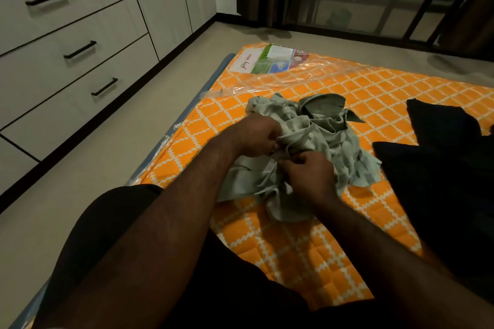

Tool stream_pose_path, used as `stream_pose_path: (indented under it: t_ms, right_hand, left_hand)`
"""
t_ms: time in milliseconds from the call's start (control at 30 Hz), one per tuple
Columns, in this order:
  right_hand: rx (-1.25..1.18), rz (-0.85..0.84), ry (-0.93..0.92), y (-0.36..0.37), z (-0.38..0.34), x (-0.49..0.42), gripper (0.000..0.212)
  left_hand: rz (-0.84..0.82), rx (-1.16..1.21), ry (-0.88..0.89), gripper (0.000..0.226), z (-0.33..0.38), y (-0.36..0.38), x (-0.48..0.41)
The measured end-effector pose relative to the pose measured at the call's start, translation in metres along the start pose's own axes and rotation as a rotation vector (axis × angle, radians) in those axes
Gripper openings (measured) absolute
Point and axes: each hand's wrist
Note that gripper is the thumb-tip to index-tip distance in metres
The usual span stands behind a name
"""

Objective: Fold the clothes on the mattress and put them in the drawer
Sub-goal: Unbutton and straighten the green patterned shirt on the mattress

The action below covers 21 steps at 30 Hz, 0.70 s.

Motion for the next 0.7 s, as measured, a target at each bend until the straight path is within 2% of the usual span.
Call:
stream_pose_path:
  t_ms: [167,267,300,367,467,533,633,700]
  right_hand:
    - [0.073,0.154,-0.026,-0.016,0.004,-0.021,0.017]
    - [0.180,0.280,-0.122,-0.038,0.008,-0.043,0.033]
    - [0.207,0.299,-0.150,-0.046,0.010,-0.049,0.038]
    - [0.280,0.256,-0.185,-0.061,0.013,-0.053,0.037]
    - [0.441,0.051,-0.189,-0.065,0.008,-0.048,0.015]
    - [0.457,0.001,-0.204,-0.060,0.000,-0.042,0.015]
    - [0.388,0.053,-0.231,-0.054,-0.011,-0.030,0.029]
    - [0.309,0.058,-0.228,-0.052,-0.010,-0.025,0.028]
  left_hand:
    - [0.096,0.257,0.077,0.027,0.014,-0.002,0.003]
    - [0.142,0.752,0.163,0.015,0.033,-0.011,0.010]
    - [0.173,0.820,0.170,0.012,0.037,-0.011,0.011]
    - [0.255,0.640,0.109,0.011,0.038,-0.006,0.008]
    - [0.231,0.244,-0.026,0.014,0.034,0.013,0.006]
    - [0.226,0.233,-0.063,0.018,0.035,0.022,0.006]
    - [0.274,0.377,-0.058,0.012,0.042,0.019,0.003]
    - [0.279,0.467,-0.036,0.011,0.045,0.016,0.002]
Point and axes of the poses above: each hand's wrist, its own x-axis away from the middle knuckle, its own y-axis out of the palm, z = x × y, and after that the axes turned 1 degree about -y, right-handed
